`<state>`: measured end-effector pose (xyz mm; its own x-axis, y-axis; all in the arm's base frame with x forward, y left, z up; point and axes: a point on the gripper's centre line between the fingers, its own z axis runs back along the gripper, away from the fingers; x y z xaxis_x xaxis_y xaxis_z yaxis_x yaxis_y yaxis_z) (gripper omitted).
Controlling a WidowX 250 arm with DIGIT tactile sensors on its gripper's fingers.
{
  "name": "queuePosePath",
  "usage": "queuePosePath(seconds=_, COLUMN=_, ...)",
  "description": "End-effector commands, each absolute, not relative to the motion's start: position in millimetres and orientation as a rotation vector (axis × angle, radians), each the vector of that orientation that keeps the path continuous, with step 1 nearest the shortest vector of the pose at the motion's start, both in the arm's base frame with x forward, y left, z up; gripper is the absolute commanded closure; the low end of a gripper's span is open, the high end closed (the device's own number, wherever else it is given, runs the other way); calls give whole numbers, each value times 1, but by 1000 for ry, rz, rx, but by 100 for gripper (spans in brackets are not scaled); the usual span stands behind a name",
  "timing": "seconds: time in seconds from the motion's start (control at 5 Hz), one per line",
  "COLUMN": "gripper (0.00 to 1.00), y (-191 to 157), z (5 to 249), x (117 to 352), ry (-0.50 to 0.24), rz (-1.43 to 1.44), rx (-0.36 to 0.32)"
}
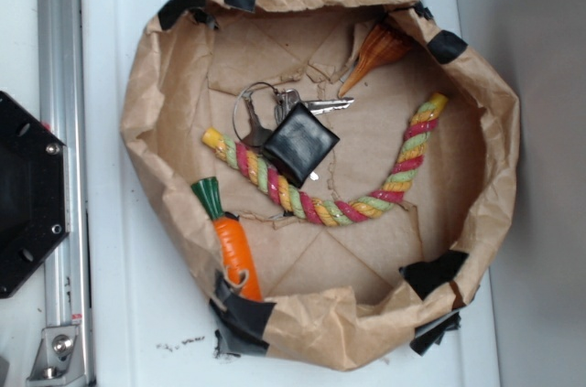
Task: Grab the multicolored rope.
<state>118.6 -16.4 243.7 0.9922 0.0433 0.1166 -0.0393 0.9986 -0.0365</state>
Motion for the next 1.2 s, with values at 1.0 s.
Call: queuePosePath(seconds=1.0, gripper=0, y=-16, z=75, x=311, ry=5, rz=-206, rx=-60)
